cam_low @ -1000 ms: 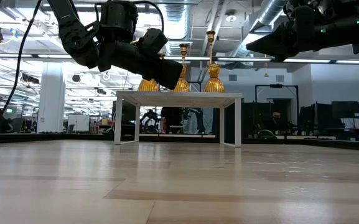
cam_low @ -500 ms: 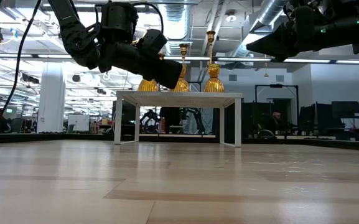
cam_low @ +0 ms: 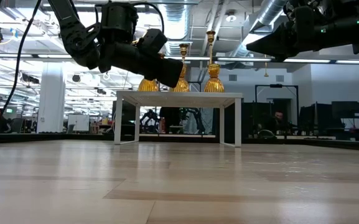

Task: Pick & Place candle stick holders
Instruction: Adjust the orange candle holders to properly align them

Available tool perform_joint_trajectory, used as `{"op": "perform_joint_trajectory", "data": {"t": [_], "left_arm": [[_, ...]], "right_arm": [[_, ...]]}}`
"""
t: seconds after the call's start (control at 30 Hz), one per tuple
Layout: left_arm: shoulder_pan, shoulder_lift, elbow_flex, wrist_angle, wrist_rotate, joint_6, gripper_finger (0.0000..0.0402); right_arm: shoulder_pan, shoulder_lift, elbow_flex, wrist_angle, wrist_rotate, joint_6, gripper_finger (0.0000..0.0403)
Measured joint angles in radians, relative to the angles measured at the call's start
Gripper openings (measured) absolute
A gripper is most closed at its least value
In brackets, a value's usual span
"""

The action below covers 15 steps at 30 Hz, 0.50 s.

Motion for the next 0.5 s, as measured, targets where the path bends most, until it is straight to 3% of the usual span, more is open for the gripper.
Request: {"op": "perform_joint_trajectory", "data": {"t": [0.5], "left_arm": [[0.000, 0.000, 0.000, 0.016, -0.094, 0.001, 0.0002]], "right_arm": [[0.000, 0.000, 0.000, 0.000, 0.000, -0.005, 0.0000]]}}
